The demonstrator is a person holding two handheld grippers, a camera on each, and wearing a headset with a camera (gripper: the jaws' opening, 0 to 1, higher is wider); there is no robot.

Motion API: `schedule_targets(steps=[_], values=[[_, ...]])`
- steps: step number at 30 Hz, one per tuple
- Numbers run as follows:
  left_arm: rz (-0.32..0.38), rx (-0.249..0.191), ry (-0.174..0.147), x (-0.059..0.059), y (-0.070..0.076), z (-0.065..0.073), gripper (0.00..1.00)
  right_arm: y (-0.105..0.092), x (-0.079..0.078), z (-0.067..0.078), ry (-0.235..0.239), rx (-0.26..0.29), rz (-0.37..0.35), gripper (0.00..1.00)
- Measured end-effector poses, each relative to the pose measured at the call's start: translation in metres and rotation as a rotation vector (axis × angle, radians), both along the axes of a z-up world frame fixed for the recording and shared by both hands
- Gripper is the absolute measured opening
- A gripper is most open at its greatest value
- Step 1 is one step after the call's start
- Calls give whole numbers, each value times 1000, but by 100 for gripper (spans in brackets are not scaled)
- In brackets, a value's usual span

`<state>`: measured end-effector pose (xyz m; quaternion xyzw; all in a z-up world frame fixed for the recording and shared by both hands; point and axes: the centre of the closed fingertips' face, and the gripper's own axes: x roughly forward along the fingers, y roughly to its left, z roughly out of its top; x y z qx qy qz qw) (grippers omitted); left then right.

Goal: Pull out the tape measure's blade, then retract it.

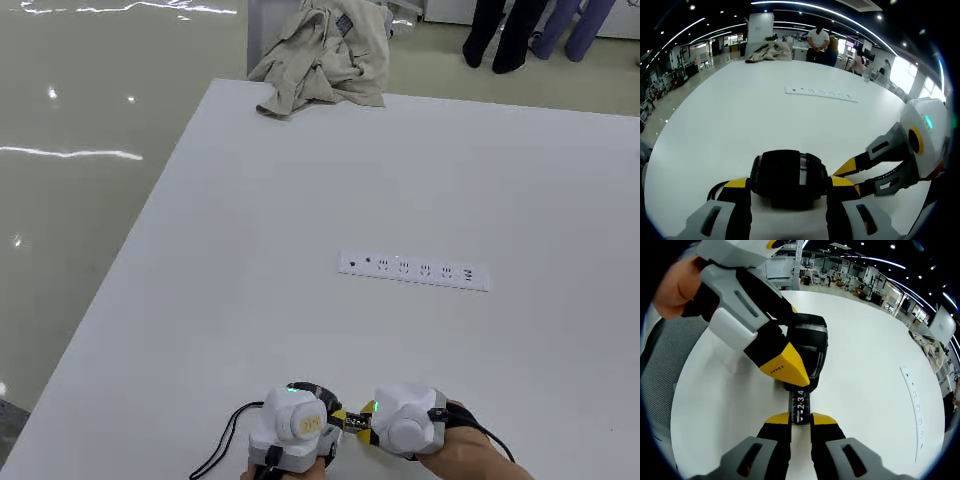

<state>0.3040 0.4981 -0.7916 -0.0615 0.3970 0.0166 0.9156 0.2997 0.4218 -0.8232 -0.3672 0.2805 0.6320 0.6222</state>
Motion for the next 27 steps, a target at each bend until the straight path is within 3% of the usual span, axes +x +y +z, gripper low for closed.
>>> schedule_targets(steps=[5, 9, 27], values=[[2, 4, -5, 0, 0, -1, 57, 3, 0, 0, 9, 6, -8, 14], [2, 16, -31, 0, 0, 0, 57, 5, 0, -1, 14, 8, -12, 14], [-5, 16, -29, 1, 0, -1, 56, 14, -1, -1, 18, 20, -18, 14]])
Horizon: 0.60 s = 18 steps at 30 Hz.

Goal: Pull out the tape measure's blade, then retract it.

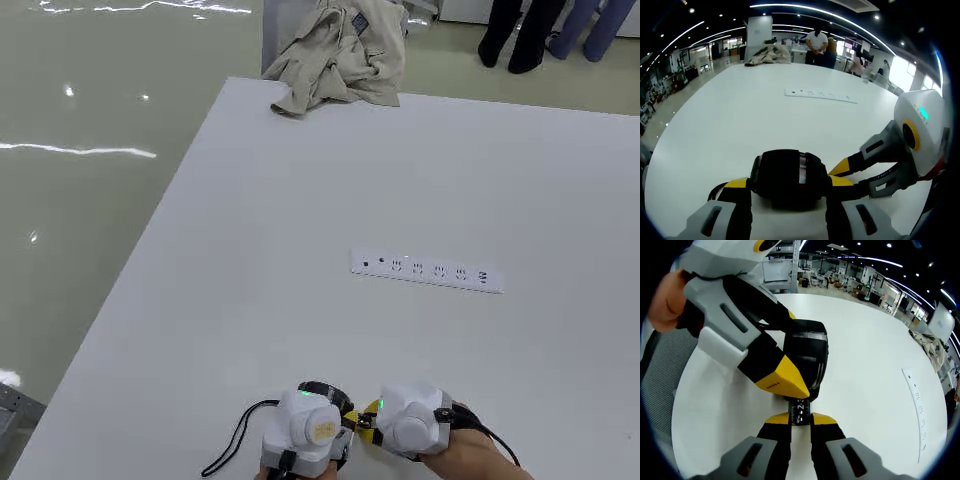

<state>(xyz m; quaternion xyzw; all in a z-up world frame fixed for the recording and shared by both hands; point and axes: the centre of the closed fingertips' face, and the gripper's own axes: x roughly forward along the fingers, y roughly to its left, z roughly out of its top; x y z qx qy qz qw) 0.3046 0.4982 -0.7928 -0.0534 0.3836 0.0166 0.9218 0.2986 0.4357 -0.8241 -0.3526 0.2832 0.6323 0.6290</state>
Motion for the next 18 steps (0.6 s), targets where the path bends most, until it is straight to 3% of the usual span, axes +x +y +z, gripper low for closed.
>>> schedule_targets(steps=[4, 18], values=[[-6, 6, -11, 0, 0, 1, 56, 2, 0, 0, 6, 11, -9, 14], [-6, 1, -5, 0, 0, 1, 56, 9, -1, 1, 11, 20, -6, 14]])
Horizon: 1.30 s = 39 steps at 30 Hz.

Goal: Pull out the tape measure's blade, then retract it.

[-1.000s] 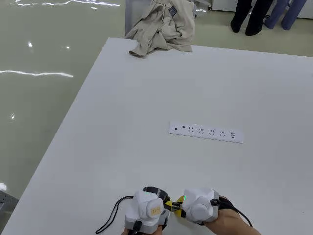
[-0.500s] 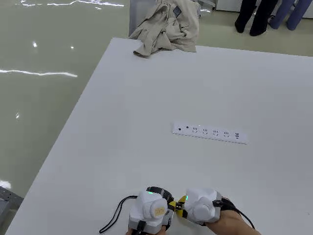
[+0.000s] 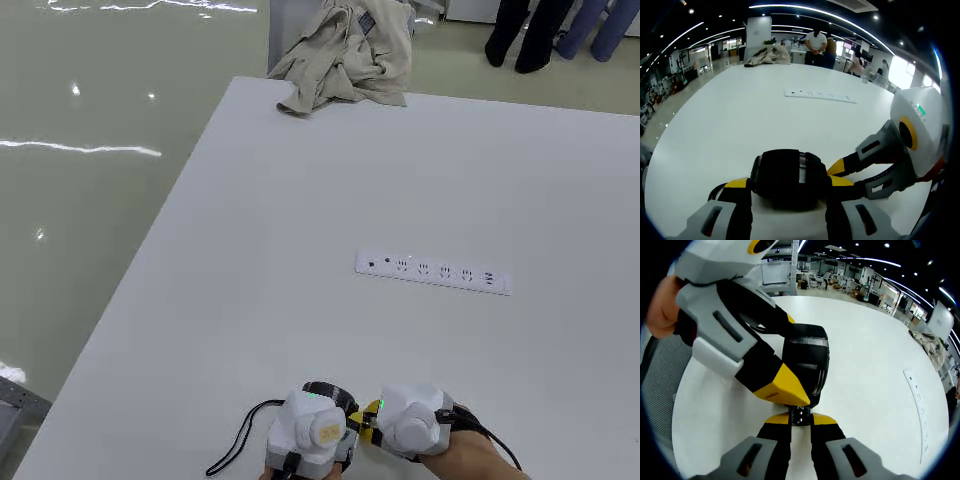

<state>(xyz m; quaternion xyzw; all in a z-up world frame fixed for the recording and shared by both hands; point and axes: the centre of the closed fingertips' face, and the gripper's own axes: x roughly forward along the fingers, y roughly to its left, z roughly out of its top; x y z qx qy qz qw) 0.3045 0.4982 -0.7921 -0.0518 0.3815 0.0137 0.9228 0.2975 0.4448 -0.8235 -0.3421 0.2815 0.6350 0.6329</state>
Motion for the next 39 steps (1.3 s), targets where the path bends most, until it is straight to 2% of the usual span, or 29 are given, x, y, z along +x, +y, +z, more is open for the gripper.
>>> schedule_targets(steps=[36, 39], values=[[-2, 5, -4, 0, 0, 1, 58, 3, 0, -1, -18, -7, 7, 15], [-23, 26, -15, -1, 0, -2, 60, 4, 0, -1, -22, -6, 10, 16]])
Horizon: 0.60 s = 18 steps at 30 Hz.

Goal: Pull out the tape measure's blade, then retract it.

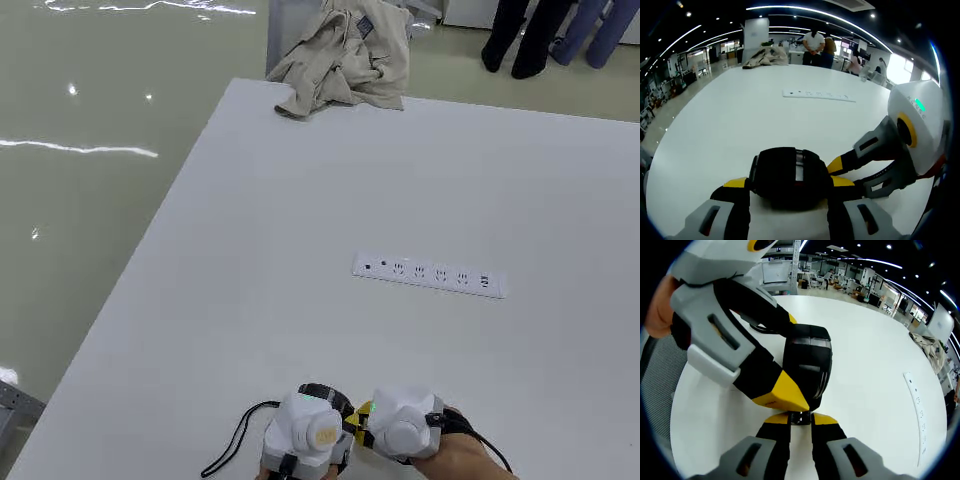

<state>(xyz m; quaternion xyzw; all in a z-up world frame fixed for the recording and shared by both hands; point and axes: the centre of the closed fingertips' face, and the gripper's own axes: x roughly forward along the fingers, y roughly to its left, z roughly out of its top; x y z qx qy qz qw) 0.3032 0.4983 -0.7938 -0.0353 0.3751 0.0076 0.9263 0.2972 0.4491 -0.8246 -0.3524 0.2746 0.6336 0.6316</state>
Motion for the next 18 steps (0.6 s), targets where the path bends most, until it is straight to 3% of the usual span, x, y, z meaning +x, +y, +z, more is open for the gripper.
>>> schedule_targets(steps=[4, 5, 6, 10, 18], values=[[-45, 49, -1, -3, 0, -2, 58, 0, 0, 0, -4, -3, 2, 16], [-70, 82, 11, -7, 3, -3, 56, 0, 1, 0, -6, -2, -1, 16], [-40, 39, -4, -5, 1, -2, 57, 0, 1, 0, -4, -3, -4, 16], [-38, 23, -21, -6, 3, -2, 57, 0, 1, 1, -7, 0, -8, 16], [-24, -1, -23, -6, 3, -1, 56, 0, 2, 1, -9, 1, -14, 16]])
